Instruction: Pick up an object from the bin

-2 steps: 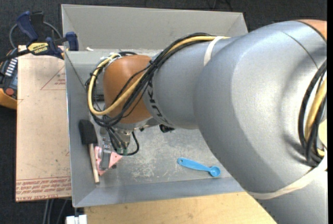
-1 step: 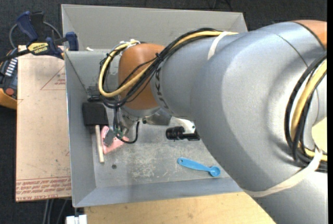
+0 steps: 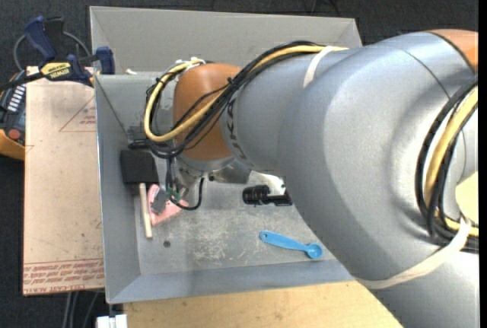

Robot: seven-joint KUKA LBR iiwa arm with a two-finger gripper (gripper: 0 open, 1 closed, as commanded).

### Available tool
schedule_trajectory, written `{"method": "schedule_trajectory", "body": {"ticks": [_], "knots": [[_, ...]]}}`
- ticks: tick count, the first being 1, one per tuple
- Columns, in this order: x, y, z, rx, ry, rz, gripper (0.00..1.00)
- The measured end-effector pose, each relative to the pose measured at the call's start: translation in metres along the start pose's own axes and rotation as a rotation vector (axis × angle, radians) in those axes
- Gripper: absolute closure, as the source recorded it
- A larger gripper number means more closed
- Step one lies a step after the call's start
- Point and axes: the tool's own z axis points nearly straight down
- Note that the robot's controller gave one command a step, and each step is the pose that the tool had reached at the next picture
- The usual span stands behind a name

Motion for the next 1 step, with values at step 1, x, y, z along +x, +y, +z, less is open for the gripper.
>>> {"method": "schedule_trajectory", "body": {"ticks": [1], "knots": [[-0.0001, 0.0000, 0.0000, 0.000, 0.000, 0.000, 1.00]]}}
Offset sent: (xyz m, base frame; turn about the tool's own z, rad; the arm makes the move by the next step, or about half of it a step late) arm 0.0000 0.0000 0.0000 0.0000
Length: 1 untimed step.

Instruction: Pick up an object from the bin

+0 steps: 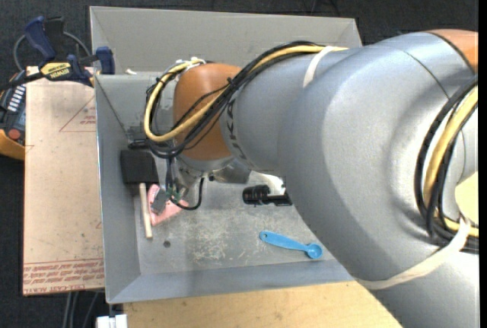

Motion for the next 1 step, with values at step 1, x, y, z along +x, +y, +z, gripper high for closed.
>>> {"method": "schedule_trajectory", "body": {"ticks": [1], "knots": [[-0.0001, 0.0000, 0.0000, 0.000, 0.000, 0.000, 1.00]]}}
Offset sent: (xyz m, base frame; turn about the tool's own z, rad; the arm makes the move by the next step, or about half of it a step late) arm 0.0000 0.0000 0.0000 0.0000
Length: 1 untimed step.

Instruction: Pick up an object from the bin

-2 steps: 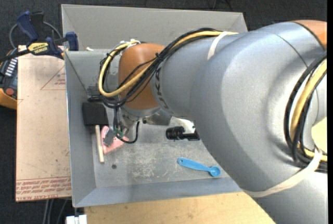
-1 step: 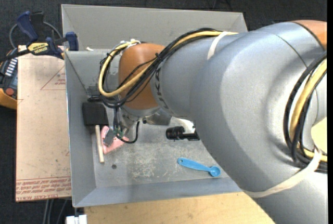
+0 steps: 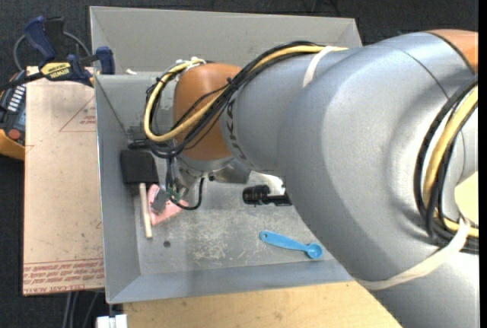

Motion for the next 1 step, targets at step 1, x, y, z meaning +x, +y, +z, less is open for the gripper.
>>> {"method": "schedule_trajectory", "body": {"ticks": [1], "knots": [[-0.0001, 0.0000, 0.0000, 0.000, 0.000, 0.000, 1.00]]}}
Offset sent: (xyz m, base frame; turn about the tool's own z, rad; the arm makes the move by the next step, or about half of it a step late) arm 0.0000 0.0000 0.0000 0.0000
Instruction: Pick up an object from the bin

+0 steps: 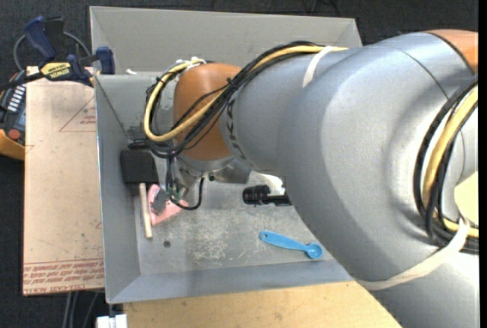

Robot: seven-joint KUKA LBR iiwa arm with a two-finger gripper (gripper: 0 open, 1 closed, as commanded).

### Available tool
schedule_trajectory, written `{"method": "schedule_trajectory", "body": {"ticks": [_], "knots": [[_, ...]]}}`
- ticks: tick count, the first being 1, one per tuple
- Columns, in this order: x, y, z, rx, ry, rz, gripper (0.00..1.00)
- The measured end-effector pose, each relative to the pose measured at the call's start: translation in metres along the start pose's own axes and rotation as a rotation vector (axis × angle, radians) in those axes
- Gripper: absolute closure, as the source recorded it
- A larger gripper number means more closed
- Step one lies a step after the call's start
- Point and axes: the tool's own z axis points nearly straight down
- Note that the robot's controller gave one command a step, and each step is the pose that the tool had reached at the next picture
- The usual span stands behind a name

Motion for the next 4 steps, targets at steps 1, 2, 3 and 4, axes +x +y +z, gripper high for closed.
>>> {"method": "schedule_trajectory", "body": {"ticks": [1, 2, 3, 4], "knots": [[0.0000, 0.0000, 0.0000, 0.000, 0.000, 0.000, 1.00], [0.0000, 0.0000, 0.0000, 0.000, 0.000, 0.000, 1.00], [-0.0001, 0.0000, 0.0000, 0.000, 0.000, 0.000, 1.00], [-0.0001, 0.0000, 0.0000, 0.000, 0.000, 0.000, 1.00]]}}
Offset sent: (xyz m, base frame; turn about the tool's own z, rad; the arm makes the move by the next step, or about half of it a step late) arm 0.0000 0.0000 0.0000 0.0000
